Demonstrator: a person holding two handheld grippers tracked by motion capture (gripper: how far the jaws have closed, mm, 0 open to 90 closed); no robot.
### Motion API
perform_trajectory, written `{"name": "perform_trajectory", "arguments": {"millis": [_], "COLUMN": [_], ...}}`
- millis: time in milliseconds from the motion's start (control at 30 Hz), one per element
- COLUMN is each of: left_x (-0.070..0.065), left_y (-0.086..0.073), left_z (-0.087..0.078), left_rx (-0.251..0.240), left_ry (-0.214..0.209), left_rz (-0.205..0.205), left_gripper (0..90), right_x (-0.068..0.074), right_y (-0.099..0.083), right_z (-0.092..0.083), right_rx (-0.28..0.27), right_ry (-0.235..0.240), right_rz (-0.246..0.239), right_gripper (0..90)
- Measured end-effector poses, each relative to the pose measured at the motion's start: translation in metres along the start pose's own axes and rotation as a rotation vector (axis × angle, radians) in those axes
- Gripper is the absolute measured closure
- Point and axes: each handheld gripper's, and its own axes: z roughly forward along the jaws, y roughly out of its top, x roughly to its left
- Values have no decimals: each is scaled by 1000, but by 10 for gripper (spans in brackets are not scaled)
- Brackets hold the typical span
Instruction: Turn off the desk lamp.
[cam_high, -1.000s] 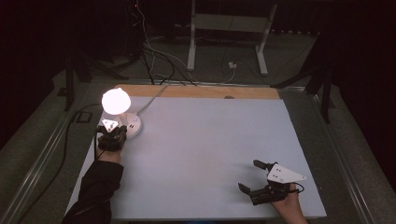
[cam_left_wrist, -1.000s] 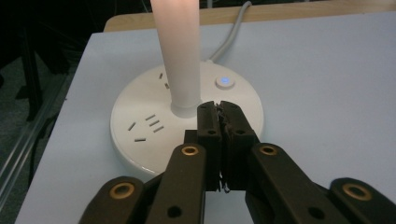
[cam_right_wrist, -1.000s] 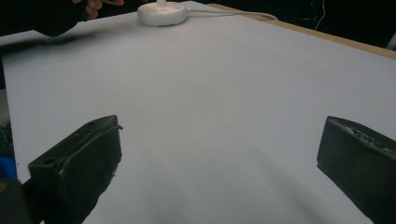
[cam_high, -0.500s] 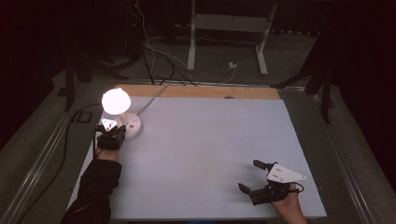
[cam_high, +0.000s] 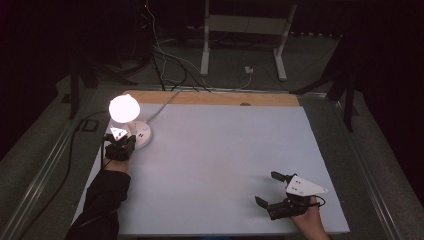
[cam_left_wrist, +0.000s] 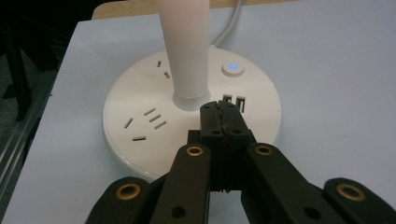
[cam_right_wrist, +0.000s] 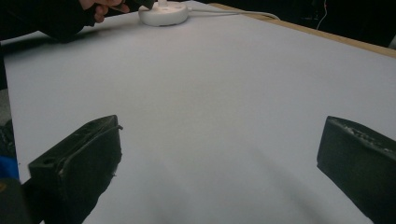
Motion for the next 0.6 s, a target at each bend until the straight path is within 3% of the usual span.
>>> {"name": "perform_trajectory", "arguments": {"millis": [133, 267, 367, 600], "left_x": [-1, -3, -1, 1], "left_y": [0, 0, 1, 10], "left_z": [1, 0, -2, -15], "left_rx": [0, 8, -4, -52], "left_ry": [4, 6, -4, 1], "left_rz": [2, 42, 12, 12], "left_gripper": [900, 900, 900, 900], "right_x": [0, 1, 1, -1], "right_y": [0, 0, 0, 0], "right_z": [0, 1, 0, -1], "right_rx": [3, 9, 4, -2], "right_ry": [1, 2, 3, 1], "right_rz": [0, -2, 1, 3], "right_gripper": [0, 0, 0, 0]}}
